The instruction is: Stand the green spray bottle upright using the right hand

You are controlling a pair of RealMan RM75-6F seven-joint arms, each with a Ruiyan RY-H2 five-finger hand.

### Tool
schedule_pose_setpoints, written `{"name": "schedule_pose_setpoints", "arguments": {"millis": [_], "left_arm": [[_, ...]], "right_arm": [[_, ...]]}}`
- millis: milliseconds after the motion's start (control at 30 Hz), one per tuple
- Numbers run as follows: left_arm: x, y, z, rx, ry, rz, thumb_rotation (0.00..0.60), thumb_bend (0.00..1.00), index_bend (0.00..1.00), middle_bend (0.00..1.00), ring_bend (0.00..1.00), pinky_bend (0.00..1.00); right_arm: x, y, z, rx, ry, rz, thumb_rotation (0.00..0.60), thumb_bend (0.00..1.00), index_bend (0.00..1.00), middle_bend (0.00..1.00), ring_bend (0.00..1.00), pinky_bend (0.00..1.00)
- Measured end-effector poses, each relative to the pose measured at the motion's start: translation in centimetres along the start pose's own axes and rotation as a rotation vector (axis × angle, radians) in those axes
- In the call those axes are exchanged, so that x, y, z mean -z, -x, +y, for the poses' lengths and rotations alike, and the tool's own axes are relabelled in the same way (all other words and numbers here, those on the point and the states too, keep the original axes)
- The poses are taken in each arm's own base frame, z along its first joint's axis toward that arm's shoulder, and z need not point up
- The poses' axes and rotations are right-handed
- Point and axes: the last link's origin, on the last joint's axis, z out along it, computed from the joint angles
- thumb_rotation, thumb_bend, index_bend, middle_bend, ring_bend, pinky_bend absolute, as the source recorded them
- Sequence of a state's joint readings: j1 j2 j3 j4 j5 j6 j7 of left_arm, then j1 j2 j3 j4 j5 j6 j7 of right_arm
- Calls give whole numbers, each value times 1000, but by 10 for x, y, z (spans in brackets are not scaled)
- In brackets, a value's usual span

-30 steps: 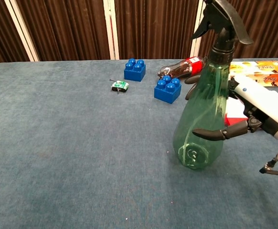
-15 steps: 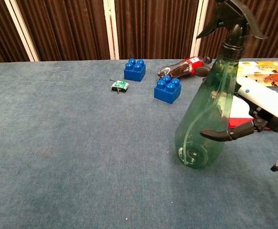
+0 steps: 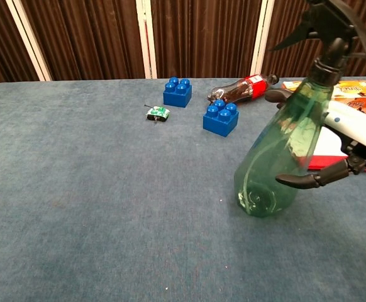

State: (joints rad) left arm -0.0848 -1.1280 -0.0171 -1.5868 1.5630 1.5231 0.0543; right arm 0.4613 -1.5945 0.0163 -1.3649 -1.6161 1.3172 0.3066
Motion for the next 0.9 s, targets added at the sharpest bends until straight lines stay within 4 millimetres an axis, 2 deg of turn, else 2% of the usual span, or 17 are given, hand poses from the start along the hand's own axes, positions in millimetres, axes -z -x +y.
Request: {"name": "schedule_pose_setpoints", "arguments": {"millis": [267,900], "left_arm": [[1,0,1,2,6,0,600,4,0,0,0,39],[2,0,0,8,13,-3,600,4,0,0,0,39]], "right_arm": [[5,-6,-5,20,-1,-6,600,214,0,0,0,46],[0,-26,-10,51,28,-7,600,161,0,0,0,44]]}}
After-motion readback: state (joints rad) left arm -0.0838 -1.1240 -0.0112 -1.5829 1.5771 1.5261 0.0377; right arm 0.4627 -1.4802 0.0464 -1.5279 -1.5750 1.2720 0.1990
